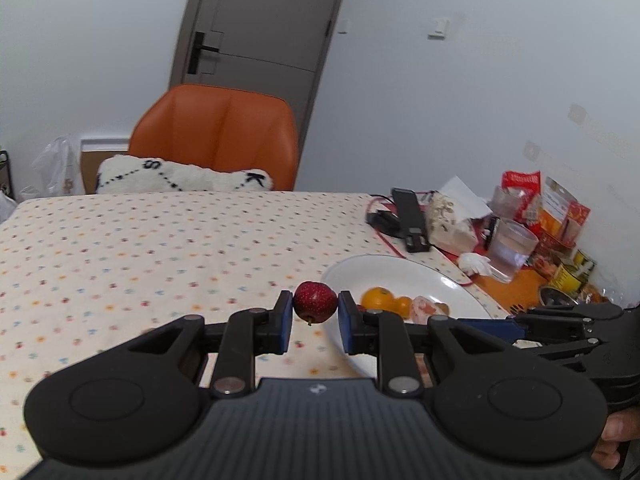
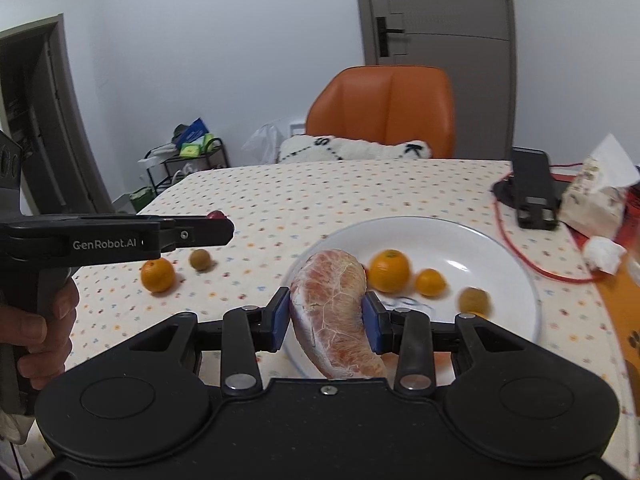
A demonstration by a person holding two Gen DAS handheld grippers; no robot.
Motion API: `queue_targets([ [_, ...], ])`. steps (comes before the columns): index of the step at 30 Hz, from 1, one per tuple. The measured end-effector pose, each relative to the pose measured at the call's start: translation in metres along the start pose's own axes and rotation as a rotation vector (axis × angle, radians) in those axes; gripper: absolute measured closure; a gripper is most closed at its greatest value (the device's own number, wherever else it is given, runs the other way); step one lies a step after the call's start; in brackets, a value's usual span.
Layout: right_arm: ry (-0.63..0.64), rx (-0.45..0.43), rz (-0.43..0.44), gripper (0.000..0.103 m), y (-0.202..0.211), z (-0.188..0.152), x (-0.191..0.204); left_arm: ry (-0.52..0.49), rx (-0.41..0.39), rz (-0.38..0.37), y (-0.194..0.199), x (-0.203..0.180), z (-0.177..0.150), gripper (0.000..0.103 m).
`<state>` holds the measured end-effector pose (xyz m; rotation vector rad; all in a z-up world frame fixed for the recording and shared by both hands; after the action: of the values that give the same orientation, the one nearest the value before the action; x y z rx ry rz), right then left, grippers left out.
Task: Organize fruits
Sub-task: 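Carry the pomelo segment with the right tool while the left tool carries the red fruit to the plate, then open the left tool over the plate while the right tool releases the pomelo segment there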
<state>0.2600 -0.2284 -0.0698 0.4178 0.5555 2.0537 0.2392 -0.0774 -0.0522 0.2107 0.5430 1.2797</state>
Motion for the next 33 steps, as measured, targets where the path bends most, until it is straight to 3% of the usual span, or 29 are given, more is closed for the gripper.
queue_targets([
  [15,-0.098,-0.040,-0.062,0.067,0.011,-0.007,-0.048,-0.037,0.052,-0.033,-0.033,-0.041,-0.013,0.080],
  [29,-0.120,-0.058,-0.077,0.067,0.005,0.006,-0.046,0.039,0.030,0.038,-0.016,-0.011,-0.012,0.064],
  [33,-0.118,-0.064,-0.074,0.066,0.000,0.012,-0.042,0.059,0.012,0.064,-0.005,0.000,-0.012,0.052],
])
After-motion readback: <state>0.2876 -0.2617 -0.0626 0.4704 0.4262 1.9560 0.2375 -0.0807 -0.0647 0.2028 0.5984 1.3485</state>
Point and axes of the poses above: each gripper's, at about its wrist camera, not at the fingertips, and y roughly against the way its jaws point, x to its left, z to its top, the point moved 8 cm from there along -y, roughly the way its jaws point, and after that the axes turned 5 degrees about -z, right-handed, at the moved point
